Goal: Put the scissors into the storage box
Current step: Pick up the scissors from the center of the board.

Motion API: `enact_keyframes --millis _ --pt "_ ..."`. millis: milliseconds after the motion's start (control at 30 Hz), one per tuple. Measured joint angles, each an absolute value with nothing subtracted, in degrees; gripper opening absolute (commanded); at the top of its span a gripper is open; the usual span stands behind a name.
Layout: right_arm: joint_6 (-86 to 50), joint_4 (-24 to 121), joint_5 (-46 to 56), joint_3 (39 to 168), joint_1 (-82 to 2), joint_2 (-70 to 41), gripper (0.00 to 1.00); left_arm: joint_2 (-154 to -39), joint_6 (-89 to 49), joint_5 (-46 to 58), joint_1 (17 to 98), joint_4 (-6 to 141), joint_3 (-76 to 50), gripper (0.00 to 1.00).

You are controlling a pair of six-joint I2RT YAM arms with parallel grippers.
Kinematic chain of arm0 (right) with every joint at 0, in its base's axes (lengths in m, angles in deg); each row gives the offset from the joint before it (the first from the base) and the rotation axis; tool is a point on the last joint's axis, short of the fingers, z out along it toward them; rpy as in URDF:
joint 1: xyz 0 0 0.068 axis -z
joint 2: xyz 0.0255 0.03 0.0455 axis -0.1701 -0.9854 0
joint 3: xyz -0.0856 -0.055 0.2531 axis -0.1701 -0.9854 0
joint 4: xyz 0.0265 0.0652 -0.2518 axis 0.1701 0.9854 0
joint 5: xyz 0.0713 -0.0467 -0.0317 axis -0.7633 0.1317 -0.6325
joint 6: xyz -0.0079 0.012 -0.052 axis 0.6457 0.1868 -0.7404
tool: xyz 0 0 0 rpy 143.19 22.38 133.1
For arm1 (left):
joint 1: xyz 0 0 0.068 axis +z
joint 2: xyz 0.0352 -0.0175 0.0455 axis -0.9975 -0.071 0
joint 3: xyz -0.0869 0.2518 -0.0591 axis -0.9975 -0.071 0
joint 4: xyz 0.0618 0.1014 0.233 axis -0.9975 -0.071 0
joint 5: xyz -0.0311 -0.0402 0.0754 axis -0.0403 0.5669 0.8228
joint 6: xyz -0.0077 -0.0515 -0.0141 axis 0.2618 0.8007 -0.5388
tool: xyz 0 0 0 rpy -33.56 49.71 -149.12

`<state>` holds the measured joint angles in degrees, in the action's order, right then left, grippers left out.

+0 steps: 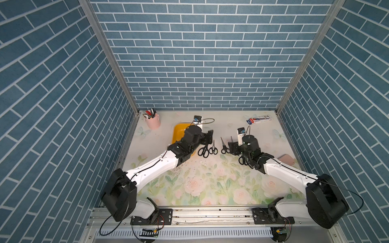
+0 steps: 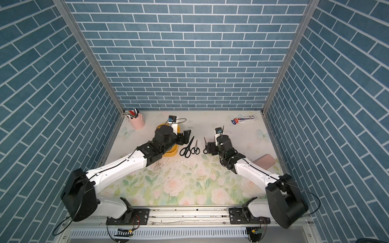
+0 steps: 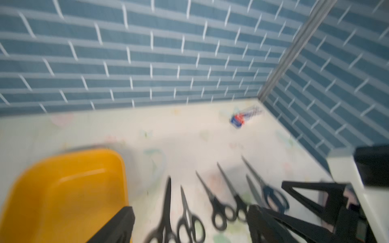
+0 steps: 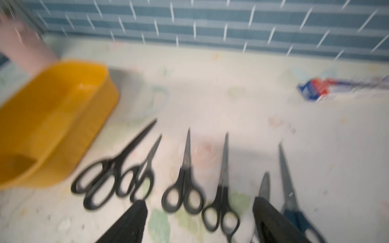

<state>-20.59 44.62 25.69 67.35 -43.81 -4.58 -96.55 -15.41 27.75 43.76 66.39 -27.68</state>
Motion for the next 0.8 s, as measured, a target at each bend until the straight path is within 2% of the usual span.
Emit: enact_keyframes --millis 67,200,233,300,400,500,567,633,800 --pt "-19.5 50.87 24.01 70.34 -44.64 -9.0 0.74 -98.17 -13.34 27.84 43.89 61.89 -29.43 0.91" --pt "-17.27 57.63 23.57 79.66 -46.76 -15.56 0.73 -98.01 -13.14 27.34 46.34 57.72 -30.39 0.84" --pt "-16.05 57.82 23.53 80.66 -47.05 -15.64 0.73 -98.23 -13.66 26.66 46.95 56.67 -29.6 0.82" --pt "-13.84 57.78 23.49 80.57 -46.65 -14.4 0.73 -100.0 -14.82 24.78 47.43 54.5 -26.67 0.7" --pt "-11.35 58.02 24.49 79.09 -43.99 -12.12 0.73 -105.71 -16.07 21.85 46.21 52.6 -20.86 0.69" --pt "-10.14 58.96 27.07 78.74 -42.35 -10.59 0.73 -110.65 -16.5 19.45 44.48 50.26 -17.95 0.59" --pt "-9.95 59.09 28.12 78.32 -42.48 -9.44 0.73 -114.12 -16.5 18.42 43.87 47.27 -15.64 0.59" --pt "-9.93 59.05 28.69 77.54 -42.52 -8.3 0.73 -117.14 -16.42 18.16 43.8 44.3 -12.73 0.53" --pt "-9.53 59.42 30.39 75.83 -42.63 -7.16 0.73 -122.38 -16.46 19.16 43.65 37.41 -5.03 0.51"
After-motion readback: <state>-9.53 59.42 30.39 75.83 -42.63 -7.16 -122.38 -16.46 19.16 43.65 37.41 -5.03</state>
